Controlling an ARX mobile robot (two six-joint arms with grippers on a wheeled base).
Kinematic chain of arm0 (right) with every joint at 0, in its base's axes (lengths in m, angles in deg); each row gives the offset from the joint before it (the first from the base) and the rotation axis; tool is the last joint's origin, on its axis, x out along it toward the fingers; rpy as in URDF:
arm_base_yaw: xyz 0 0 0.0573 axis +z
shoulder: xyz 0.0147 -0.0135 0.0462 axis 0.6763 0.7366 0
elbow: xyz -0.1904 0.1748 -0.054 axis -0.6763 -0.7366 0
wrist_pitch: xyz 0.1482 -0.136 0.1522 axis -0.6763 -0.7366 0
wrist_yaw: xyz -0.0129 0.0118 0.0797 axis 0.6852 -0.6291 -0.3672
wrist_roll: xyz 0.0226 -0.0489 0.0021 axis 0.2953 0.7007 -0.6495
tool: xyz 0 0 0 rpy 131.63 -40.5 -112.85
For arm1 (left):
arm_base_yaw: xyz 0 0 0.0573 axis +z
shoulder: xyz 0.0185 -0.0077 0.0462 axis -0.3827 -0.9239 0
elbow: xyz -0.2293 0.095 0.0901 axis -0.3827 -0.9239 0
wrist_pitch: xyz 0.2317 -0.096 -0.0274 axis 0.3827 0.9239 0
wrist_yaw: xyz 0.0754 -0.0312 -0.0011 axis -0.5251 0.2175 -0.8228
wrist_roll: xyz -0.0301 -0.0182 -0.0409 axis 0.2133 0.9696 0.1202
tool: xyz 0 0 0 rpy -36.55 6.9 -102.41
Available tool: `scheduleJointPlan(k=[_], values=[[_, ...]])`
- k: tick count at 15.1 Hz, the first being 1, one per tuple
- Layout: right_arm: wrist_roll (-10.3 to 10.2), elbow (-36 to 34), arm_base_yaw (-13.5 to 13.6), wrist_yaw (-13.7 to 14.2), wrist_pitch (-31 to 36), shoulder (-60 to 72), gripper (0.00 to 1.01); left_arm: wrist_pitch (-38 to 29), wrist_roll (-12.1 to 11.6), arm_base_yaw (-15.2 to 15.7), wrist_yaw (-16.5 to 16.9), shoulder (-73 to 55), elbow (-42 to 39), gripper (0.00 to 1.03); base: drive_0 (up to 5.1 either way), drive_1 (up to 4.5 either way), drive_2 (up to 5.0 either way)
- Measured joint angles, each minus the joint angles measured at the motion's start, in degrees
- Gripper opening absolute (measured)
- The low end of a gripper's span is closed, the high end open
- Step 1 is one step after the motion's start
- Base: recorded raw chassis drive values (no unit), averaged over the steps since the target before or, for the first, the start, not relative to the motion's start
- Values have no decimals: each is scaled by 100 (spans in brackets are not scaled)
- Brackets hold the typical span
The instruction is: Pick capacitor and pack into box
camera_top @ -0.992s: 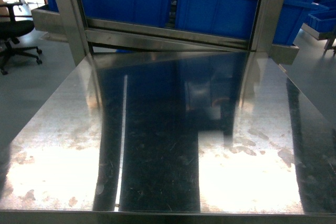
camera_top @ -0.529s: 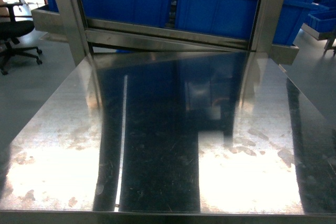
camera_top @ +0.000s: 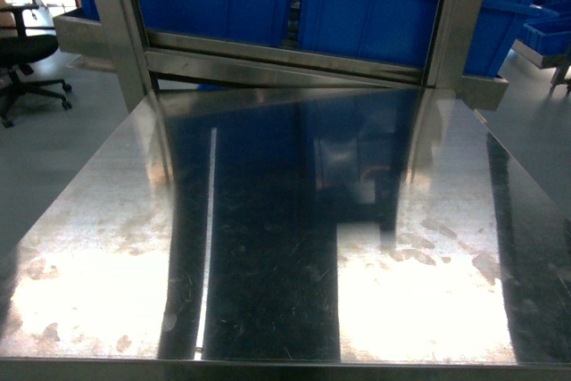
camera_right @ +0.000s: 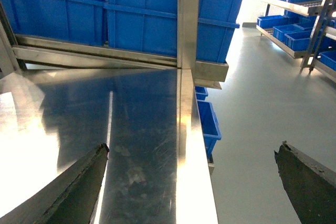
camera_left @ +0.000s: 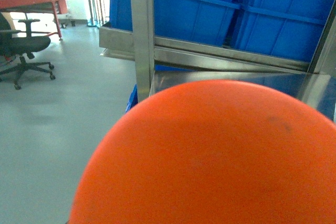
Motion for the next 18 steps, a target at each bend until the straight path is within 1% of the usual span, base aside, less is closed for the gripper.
scheduleJointPlan(k=[18], values=[[-2, 0, 0, 2, -2, 0, 98, 2, -17, 0, 2, 0, 0, 43, 0, 0, 0]])
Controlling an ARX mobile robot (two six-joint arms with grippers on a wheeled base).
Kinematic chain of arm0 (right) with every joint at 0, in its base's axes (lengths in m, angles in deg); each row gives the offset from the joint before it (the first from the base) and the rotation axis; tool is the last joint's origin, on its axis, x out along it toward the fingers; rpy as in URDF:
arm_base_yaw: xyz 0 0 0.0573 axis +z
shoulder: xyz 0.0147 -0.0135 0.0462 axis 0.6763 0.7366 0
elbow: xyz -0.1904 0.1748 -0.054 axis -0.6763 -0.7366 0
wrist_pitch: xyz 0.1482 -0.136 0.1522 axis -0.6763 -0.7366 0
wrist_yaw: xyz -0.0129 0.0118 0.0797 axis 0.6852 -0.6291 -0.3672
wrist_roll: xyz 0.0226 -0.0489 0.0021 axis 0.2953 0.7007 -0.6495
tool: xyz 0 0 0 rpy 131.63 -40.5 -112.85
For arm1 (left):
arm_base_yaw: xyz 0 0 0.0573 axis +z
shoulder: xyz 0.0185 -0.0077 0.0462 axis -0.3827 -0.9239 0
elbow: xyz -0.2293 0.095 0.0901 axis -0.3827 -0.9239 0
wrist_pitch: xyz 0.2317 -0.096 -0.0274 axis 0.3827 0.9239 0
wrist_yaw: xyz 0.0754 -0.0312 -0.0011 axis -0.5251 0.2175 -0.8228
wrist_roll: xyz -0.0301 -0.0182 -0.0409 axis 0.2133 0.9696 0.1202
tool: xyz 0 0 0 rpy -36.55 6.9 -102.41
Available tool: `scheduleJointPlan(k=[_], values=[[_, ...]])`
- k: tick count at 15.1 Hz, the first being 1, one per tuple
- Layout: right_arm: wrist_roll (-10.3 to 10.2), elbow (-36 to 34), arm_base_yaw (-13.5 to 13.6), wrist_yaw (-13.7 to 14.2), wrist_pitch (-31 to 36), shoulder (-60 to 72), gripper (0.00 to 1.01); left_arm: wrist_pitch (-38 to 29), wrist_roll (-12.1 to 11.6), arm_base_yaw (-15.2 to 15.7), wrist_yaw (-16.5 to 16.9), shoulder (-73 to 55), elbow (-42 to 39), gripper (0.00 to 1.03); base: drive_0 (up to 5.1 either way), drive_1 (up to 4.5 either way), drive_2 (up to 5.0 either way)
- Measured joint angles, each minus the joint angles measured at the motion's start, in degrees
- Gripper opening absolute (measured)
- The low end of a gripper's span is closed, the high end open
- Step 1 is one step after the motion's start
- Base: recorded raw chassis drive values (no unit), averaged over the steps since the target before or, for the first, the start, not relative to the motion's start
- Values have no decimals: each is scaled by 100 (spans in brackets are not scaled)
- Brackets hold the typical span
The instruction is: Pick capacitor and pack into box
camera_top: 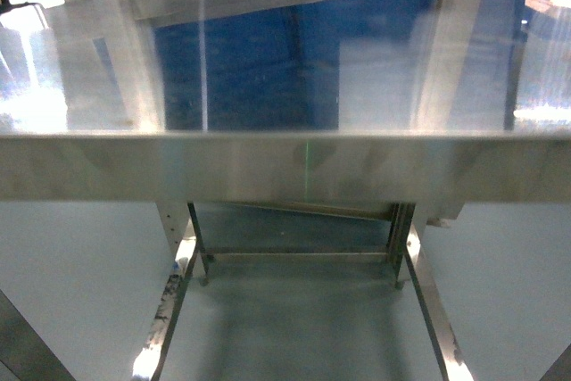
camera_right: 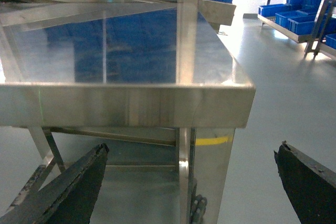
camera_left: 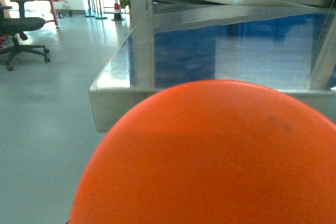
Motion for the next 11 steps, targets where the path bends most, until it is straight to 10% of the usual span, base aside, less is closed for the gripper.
scheduleJointPlan(k=[11], values=[[2, 0, 0, -4, 2, 0, 98, 2, -2, 0, -7, 0, 0, 43, 0, 0, 0]])
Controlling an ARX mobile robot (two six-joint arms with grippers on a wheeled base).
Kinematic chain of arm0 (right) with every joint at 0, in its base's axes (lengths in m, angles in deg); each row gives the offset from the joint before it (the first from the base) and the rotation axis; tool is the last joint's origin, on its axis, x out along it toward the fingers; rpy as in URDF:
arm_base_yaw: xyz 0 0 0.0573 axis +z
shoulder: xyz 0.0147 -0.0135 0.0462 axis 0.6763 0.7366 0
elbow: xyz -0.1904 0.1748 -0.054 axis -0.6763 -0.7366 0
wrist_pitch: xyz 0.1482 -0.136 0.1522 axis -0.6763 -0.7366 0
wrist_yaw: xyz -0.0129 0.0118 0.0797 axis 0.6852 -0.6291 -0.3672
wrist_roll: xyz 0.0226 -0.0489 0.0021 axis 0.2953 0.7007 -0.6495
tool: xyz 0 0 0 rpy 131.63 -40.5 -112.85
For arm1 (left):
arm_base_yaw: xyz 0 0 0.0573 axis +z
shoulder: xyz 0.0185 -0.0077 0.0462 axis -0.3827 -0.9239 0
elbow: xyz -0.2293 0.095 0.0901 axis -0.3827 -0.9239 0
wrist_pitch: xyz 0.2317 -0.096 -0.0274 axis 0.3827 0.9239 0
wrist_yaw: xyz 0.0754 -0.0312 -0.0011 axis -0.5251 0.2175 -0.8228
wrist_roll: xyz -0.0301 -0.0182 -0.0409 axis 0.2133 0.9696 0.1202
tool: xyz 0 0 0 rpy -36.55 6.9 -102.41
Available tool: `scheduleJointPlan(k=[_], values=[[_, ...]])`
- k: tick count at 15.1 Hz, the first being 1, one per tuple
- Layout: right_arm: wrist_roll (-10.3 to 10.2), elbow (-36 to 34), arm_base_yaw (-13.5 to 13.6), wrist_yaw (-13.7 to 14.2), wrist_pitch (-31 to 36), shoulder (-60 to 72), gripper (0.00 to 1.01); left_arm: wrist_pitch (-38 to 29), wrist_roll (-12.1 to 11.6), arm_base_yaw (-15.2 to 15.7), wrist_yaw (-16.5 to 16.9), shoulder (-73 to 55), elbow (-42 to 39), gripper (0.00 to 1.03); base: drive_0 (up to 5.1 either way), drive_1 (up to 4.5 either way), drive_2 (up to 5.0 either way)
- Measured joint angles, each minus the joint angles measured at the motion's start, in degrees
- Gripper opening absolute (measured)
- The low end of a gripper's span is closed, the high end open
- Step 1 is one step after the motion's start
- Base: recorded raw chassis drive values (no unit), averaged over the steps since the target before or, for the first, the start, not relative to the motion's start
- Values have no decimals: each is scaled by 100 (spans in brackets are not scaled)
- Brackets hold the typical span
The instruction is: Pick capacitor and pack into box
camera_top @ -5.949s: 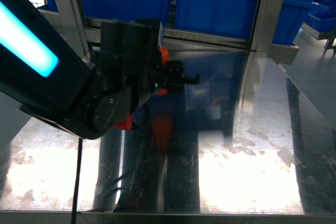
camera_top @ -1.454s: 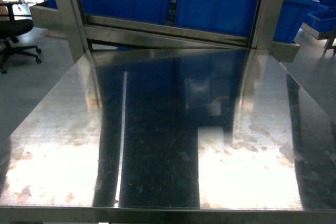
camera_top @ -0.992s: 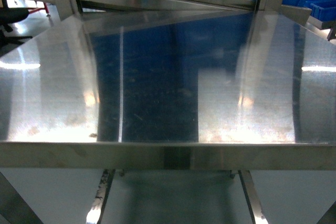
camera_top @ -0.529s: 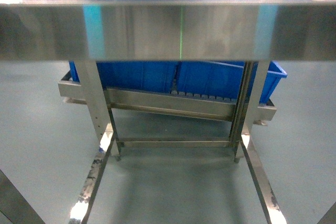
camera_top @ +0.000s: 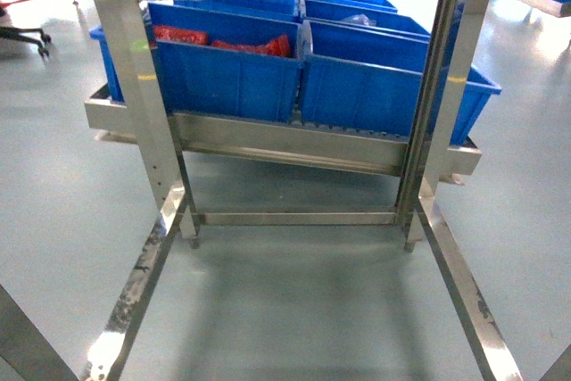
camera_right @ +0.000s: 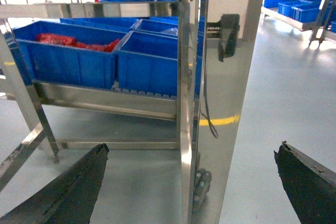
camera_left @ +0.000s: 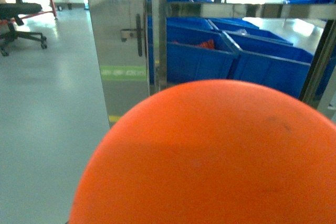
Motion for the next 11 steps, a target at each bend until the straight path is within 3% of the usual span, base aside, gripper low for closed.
scheduleJointPlan(k=[10, 11], values=[[0, 0, 0, 2, -2, 0, 98, 0, 0, 0, 4, 0, 0, 43, 0, 0, 0], [0, 0, 0, 4, 9, 0, 98, 4, 0, 0, 9, 0, 0, 43, -482, 250, 250]])
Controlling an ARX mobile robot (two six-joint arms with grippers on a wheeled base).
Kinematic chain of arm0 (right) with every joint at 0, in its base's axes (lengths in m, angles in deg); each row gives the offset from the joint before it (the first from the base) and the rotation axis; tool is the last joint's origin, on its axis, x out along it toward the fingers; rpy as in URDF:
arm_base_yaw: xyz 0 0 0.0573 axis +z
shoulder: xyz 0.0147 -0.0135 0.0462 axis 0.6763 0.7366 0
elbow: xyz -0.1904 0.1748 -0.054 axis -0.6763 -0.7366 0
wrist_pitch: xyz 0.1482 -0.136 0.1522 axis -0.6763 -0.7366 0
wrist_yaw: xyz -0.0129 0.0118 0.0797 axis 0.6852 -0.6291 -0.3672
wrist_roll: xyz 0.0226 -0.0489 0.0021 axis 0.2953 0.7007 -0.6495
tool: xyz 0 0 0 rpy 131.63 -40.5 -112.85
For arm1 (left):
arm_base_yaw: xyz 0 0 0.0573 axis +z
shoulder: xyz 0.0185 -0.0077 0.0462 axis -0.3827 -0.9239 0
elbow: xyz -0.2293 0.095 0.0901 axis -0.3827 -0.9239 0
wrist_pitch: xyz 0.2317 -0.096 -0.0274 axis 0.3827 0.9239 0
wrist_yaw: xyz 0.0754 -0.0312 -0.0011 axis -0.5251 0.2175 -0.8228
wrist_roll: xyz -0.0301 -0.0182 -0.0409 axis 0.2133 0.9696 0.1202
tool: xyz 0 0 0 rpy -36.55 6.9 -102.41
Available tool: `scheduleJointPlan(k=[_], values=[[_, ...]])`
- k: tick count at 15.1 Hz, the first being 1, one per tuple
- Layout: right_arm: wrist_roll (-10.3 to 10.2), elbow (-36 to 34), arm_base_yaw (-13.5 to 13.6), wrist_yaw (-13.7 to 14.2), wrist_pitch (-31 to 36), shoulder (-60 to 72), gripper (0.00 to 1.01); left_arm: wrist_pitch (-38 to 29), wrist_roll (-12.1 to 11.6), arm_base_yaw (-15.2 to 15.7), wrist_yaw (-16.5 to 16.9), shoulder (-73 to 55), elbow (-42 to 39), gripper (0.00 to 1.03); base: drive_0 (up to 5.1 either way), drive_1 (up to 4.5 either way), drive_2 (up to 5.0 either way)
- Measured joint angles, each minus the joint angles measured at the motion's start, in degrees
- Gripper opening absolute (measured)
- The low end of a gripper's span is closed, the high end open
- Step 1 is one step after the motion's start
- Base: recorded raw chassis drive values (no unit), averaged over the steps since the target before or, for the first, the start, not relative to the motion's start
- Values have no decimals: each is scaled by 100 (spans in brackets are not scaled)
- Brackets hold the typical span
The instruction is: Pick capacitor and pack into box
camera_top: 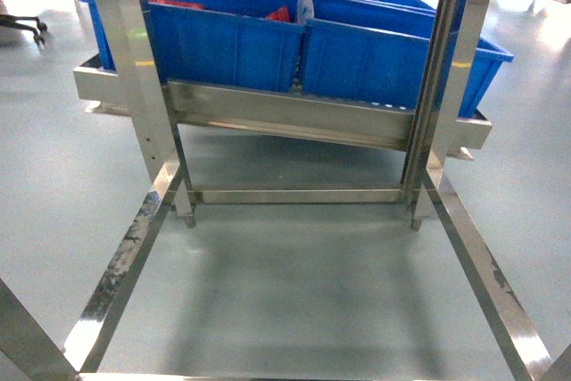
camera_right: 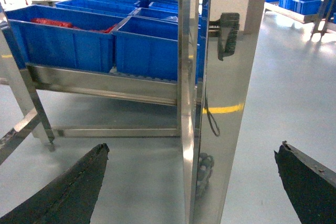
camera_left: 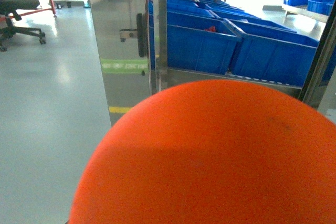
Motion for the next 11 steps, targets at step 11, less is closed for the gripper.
scheduleJointPlan(k=[11], values=[[2, 0, 0, -2, 0, 0, 98, -7, 0, 4, -7, 0, 0, 43, -457, 92, 393]])
